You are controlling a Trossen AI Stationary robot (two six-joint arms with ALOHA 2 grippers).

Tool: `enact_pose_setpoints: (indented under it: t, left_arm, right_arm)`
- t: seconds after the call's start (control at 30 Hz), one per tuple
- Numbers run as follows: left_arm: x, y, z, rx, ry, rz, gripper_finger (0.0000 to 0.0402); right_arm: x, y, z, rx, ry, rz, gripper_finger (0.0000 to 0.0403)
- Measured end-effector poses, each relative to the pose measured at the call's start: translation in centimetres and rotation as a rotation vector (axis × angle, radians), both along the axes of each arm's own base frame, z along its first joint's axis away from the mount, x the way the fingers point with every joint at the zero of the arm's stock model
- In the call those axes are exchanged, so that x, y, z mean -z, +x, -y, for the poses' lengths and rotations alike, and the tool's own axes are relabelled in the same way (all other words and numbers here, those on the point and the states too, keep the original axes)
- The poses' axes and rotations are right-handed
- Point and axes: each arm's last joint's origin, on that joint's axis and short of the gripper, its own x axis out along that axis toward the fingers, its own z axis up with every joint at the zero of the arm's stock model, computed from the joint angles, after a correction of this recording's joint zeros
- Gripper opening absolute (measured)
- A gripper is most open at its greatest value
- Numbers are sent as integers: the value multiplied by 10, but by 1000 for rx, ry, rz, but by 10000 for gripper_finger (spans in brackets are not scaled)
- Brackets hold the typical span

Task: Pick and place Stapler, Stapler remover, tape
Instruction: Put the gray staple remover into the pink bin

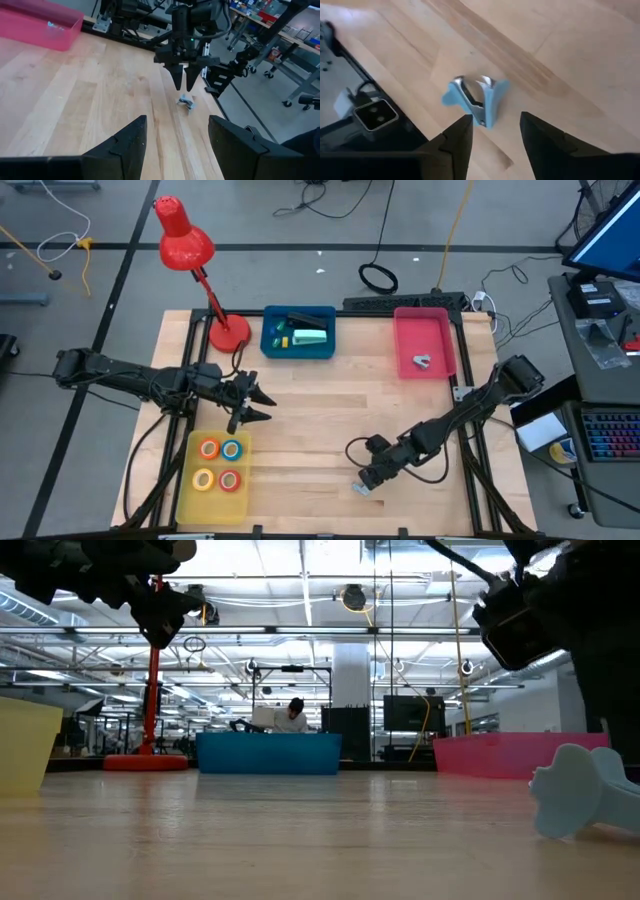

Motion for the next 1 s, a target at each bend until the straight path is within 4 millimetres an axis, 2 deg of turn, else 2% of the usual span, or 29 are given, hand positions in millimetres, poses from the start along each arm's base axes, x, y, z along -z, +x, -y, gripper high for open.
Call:
enact_pose_setpoints:
  t: [0.4,0.83,1.0]
  left_arm:
    - [0,0,0,0,-1,1,212]
    - [0,0,0,1,-12,-2,212]
    - [-3,-2,1,53,-24,18,212]
  right_arm:
    - [6,4,-3,-31,-10,31,145]
    - [23,16,-2,-53,-30,59,107]
    - [26,18,-3,-59,-31,66,71]
